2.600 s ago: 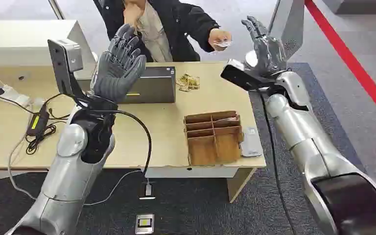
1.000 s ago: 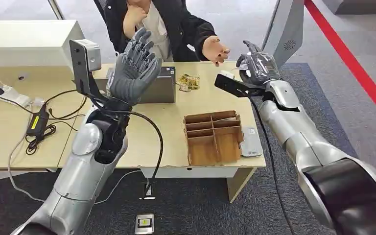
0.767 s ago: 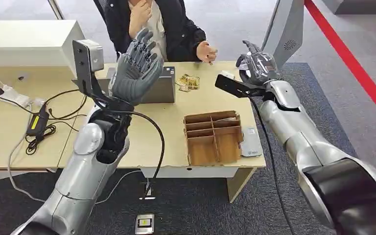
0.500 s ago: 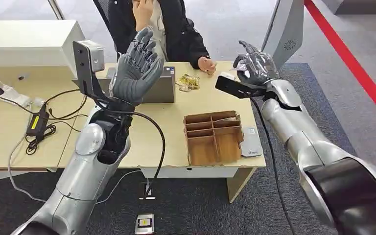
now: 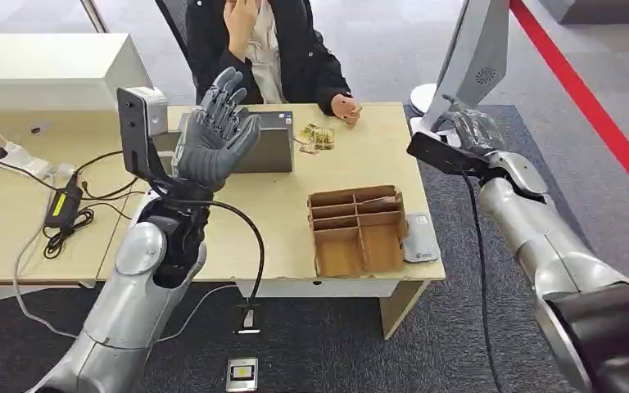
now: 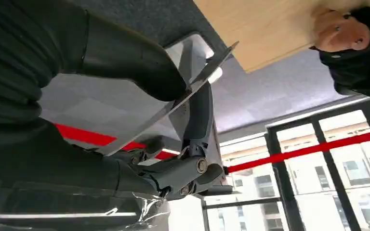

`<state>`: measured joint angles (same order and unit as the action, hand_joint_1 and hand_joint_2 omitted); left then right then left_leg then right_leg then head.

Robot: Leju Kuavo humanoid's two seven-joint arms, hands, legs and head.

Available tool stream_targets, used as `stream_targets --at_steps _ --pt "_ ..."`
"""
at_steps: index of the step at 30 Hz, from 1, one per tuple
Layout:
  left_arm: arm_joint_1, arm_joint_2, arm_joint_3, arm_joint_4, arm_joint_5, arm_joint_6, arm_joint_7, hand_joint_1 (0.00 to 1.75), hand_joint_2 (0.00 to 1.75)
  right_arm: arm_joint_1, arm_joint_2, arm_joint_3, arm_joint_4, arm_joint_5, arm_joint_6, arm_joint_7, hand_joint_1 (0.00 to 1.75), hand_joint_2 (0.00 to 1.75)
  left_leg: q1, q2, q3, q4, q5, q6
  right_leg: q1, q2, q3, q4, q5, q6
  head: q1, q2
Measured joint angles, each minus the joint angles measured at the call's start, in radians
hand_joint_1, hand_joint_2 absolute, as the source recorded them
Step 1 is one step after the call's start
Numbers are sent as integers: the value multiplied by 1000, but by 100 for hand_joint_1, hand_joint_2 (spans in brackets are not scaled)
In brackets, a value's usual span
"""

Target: Pass the card to the sensor for recognition and then transmit it.

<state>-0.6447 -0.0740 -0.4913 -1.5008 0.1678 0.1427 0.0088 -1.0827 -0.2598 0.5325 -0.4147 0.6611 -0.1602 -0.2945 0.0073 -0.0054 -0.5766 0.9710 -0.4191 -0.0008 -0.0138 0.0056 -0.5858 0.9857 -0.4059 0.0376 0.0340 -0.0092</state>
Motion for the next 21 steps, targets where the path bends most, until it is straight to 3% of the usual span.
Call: stream_targets --at_steps 10,21 --pt "41 30 13 -63 -15 -16 27 0 175 111 -122 -16 -79 -35 100 46 175 175 0 0 0 0 0 0 0 0 0 0 0 0 0 0" --pt "59 44 15 -87 -19 -47 43 0 175 234 -152 -15 -193 22 209 68 175 175 0 0 0 0 0 0 0 0 0 0 0 0 0 0"
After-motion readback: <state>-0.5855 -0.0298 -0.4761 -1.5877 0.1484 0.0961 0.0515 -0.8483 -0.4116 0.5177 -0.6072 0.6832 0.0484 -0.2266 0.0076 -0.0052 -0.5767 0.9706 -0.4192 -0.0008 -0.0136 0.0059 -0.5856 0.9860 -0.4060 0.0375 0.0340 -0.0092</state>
